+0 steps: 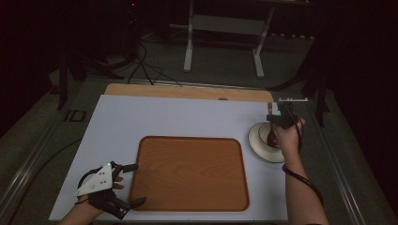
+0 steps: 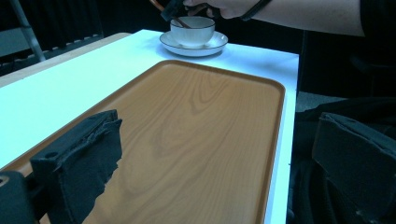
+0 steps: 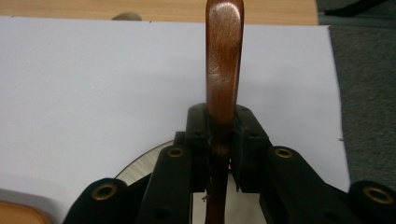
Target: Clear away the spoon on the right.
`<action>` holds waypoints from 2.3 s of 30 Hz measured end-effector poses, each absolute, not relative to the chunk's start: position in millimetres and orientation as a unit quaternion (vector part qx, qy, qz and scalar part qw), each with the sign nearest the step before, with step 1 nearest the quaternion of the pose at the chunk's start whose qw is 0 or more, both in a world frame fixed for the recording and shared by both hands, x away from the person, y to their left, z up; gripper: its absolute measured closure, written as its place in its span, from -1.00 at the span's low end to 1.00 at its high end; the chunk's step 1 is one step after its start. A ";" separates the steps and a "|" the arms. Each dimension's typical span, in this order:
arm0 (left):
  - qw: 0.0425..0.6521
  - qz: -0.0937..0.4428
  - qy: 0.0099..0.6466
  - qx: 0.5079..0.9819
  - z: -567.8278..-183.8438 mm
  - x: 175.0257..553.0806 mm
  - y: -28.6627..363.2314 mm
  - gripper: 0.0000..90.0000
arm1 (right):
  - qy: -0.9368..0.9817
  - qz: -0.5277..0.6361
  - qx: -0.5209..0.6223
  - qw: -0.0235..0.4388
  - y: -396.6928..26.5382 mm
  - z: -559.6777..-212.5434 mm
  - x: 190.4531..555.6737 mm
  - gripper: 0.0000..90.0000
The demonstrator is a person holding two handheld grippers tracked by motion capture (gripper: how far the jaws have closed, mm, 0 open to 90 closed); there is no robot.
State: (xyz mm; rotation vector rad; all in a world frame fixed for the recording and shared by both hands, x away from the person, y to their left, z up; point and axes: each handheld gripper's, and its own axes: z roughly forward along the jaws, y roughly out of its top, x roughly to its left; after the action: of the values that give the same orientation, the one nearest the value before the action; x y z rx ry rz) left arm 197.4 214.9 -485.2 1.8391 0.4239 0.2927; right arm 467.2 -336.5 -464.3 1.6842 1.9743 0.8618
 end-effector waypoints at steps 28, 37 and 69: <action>0.579 0.127 0.179 0.786 -483.9 196.8 214.4 -0.95 | 0.705 0.386 0.564 0.190 -342.8 -391.7 432.7 0.76; 0.578 0.127 0.178 0.786 -483.8 196.7 214.4 -0.95 | 0.714 0.398 0.547 0.182 -333.9 -369.5 416.8 0.76; 0.579 0.127 0.177 0.786 -483.4 196.4 214.5 -0.95 | 0.742 0.418 0.507 0.136 -270.3 -333.1 350.1 0.76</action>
State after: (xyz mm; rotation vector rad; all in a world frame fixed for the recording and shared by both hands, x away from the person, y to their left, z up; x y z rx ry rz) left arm 196.4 214.5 -483.4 1.8367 0.4138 0.2971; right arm 350.1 -270.3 -333.1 1.4667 2.1479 1.2097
